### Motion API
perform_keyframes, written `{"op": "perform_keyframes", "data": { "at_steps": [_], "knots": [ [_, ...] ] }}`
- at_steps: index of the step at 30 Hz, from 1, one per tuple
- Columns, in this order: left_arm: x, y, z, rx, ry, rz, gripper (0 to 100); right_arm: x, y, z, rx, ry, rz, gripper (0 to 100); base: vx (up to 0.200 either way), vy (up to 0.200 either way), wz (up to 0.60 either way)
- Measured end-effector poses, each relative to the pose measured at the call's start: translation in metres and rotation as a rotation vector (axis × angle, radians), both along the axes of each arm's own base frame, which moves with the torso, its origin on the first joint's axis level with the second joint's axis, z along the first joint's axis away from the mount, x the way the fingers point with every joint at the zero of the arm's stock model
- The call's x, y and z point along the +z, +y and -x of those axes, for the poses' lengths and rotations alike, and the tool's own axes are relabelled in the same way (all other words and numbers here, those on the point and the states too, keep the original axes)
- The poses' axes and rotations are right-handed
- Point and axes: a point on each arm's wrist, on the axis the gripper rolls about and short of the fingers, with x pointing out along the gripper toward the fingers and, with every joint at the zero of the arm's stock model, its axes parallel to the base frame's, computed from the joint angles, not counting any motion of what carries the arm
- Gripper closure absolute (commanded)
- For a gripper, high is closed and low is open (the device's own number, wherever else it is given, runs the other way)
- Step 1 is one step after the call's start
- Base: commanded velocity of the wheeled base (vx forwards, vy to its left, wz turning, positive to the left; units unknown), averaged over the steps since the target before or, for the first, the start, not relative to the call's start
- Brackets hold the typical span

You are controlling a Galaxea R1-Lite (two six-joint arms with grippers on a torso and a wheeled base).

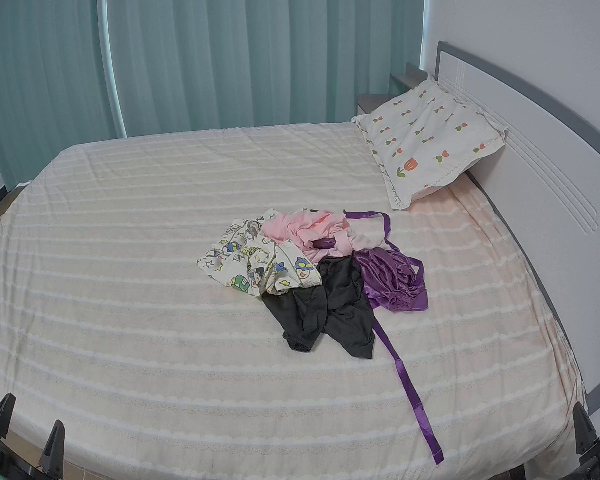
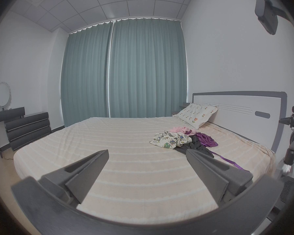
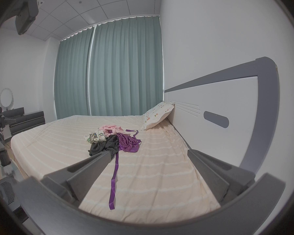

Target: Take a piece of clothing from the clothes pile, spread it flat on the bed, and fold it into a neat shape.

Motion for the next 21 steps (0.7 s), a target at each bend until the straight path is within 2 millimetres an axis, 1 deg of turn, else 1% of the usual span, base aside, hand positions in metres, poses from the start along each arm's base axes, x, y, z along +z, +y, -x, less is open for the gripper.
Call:
{"op": "perform_keyframes", "data": {
  "at_steps": [9,12,15,17,21],
  "knots": [
    [0.000,0.000,0.000,0.000,0.000,0.000,0,0.002,0.000,-0.001,0.015,0.002,-0.003,0,0.000,0.000,0.00],
    [0.000,0.000,0.000,0.000,0.000,0.000,0,0.018,0.000,0.001,0.031,-0.024,-0.028,0,0.000,0.000,0.00],
    [0.000,0.000,0.000,0.000,0.000,0.000,0,0.038,0.001,0.000,0.064,-0.032,-0.047,0,0.000,0.000,0.00],
    [0.000,0.000,0.000,0.000,0.000,0.000,0,0.049,0.001,-0.006,0.099,0.005,-0.062,0,0.000,0.000,0.00],
    [0.000,0.000,0.000,0.000,0.000,0.000,0,0.059,0.003,-0.024,0.165,0.104,-0.104,0,0.000,0.000,0.00]
  ]
}}
